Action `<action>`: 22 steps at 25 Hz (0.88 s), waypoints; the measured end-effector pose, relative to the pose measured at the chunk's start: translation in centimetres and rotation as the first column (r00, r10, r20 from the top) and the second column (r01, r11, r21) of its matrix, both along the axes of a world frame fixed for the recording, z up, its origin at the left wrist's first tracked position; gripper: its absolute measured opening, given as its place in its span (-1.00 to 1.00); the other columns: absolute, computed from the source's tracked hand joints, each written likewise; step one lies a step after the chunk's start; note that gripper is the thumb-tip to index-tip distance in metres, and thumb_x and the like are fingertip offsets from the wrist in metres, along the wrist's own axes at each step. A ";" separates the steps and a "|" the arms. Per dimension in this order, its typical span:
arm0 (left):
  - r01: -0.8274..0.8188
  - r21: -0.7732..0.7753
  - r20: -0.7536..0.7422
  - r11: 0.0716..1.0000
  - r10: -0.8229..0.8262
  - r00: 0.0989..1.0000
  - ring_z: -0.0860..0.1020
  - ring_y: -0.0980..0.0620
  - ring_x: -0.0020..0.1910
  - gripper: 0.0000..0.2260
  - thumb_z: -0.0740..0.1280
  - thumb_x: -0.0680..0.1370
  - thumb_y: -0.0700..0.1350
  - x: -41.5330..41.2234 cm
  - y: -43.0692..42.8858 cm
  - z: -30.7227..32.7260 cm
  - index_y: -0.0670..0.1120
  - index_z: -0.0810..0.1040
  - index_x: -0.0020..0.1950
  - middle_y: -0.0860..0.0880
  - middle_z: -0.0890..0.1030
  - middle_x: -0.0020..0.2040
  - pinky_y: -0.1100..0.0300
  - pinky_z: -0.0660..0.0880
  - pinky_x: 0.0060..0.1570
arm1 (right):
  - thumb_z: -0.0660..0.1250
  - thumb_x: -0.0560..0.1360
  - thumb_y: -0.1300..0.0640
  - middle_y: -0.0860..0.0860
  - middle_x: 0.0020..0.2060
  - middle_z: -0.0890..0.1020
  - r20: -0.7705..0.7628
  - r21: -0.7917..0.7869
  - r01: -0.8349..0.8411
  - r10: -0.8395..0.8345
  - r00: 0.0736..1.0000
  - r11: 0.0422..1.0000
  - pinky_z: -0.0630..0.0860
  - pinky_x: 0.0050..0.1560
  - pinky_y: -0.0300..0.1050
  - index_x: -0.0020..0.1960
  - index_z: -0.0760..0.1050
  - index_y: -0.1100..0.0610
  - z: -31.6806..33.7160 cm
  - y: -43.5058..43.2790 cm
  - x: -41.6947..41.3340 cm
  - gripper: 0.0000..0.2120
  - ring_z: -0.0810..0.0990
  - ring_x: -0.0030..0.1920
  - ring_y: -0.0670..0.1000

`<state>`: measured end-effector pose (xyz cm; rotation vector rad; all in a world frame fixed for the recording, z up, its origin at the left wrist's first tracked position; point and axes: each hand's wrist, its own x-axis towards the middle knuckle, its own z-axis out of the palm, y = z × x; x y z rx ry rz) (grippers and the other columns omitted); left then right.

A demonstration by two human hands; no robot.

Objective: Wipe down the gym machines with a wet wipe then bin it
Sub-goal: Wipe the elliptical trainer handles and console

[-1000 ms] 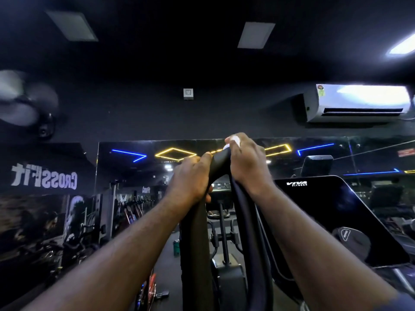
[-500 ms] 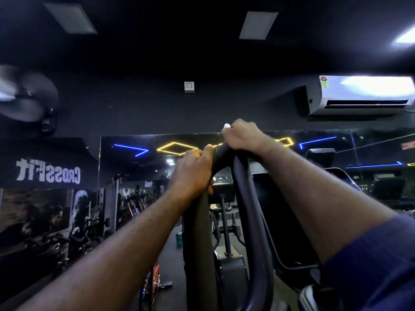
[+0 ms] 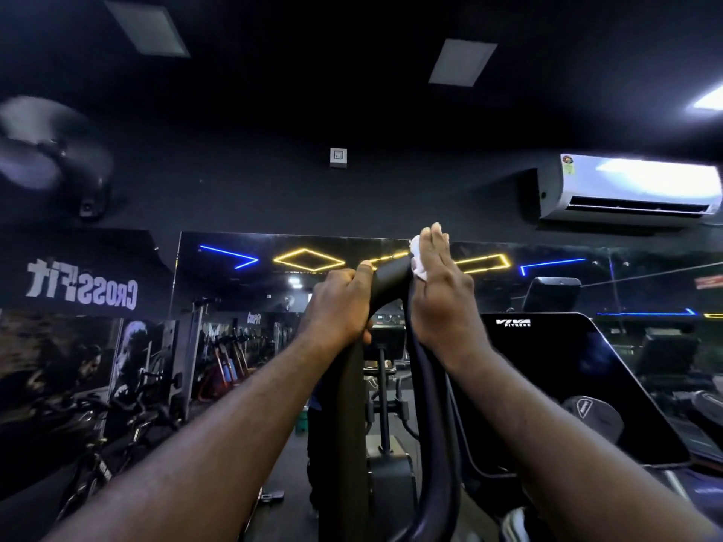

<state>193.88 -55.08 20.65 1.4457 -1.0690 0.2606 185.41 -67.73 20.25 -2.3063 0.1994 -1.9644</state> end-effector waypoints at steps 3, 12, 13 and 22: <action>0.015 -0.037 -0.070 0.999 -0.017 0.997 0.63 -0.06 -0.32 -0.60 0.07 0.74 0.19 0.1 0.0 -0.8 -0.11 0.47 0.20 -0.24 0.65 -0.07 0.10 0.60 -0.37 | 0.09 0.67 0.30 0.20 0.62 0.23 0.010 -0.089 0.056 -0.055 0.998 0.994 0.07 0.64 -0.15 0.63 0.21 0.26 -0.4 0.0 -0.7 -0.48 0.12 0.65 0.04; 0.078 -0.103 -0.173 0.992 -0.096 0.980 0.60 -0.26 -0.24 -0.49 -0.01 0.76 0.17 0.2 2.0 -5.4 -0.15 0.54 -0.05 -0.30 0.59 -0.21 -0.17 0.60 -0.16 | -0.03 0.54 0.27 0.20 0.61 0.24 -0.237 -0.509 0.127 -0.281 0.930 0.851 0.17 0.63 0.10 0.63 0.20 0.28 -1.4 1.1 -2.5 -0.36 0.15 0.64 0.11; 0.063 -0.081 -0.180 0.995 -0.077 0.981 0.54 -0.15 -0.30 -0.49 -0.02 0.76 0.17 0.4 2.2 -5.7 -0.12 0.52 -0.09 -0.18 0.54 -0.28 -0.03 0.53 -0.22 | 0.02 0.55 0.31 0.20 0.62 0.24 -0.193 -0.446 0.164 -0.273 0.942 0.880 0.18 0.63 0.11 0.63 0.20 0.27 -0.2 0.6 -3.0 -0.38 0.14 0.65 0.11; 0.286 -0.286 -0.595 0.915 -0.403 0.695 0.60 -0.16 -0.46 -0.39 0.07 0.73 0.24 0.5 0.8 -8.2 -0.29 0.60 0.09 -0.30 0.63 -0.31 0.07 0.53 -0.48 | 0.08 0.60 0.13 -0.04 0.53 0.34 -0.260 -0.382 -0.056 -0.049 0.964 0.923 0.11 0.58 -0.31 0.56 0.37 0.19 -0.8 6.2 -1.9 -0.46 0.16 0.58 -0.14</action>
